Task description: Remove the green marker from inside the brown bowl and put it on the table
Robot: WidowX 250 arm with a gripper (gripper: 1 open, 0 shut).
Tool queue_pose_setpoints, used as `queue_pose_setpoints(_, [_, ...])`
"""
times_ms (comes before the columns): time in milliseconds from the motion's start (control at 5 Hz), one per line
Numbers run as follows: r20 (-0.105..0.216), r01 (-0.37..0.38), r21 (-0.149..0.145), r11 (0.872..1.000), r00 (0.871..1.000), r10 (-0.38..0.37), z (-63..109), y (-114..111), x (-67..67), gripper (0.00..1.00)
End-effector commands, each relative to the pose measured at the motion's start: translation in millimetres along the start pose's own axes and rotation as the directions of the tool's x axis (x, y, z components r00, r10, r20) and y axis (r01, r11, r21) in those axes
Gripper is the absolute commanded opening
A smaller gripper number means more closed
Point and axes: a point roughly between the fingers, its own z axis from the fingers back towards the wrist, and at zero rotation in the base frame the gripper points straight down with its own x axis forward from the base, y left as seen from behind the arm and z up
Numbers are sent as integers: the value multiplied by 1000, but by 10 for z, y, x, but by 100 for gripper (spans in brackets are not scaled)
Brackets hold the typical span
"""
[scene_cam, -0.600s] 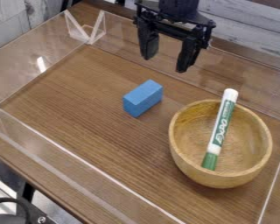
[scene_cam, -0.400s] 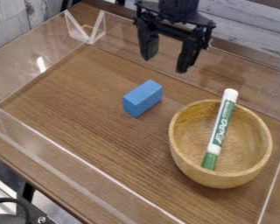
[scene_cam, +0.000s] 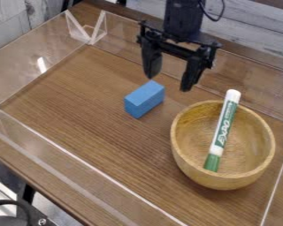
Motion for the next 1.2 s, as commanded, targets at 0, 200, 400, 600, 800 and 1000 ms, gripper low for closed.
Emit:
queue_pose_setpoints(0, [68, 17, -6, 1000, 998, -16, 143, -131, 14, 100])
queue_pose_setpoints(200, [86, 23, -9, 1000, 996, -23, 140, -264, 3, 100])
queue_pose_setpoints(400, [101, 30, -15, 999, 994, -29, 119, -361, 15, 100])
queue_pose_setpoints(600, [109, 41, -17, 999, 993, -39, 88, -427, 14, 100])
queue_pose_setpoints(800, [119, 48, -18, 999, 992, -46, 55, -488, 15, 100])
queue_pose_setpoints(1000, [133, 53, -22, 998, 990, -50, 16, -553, 18, 100])
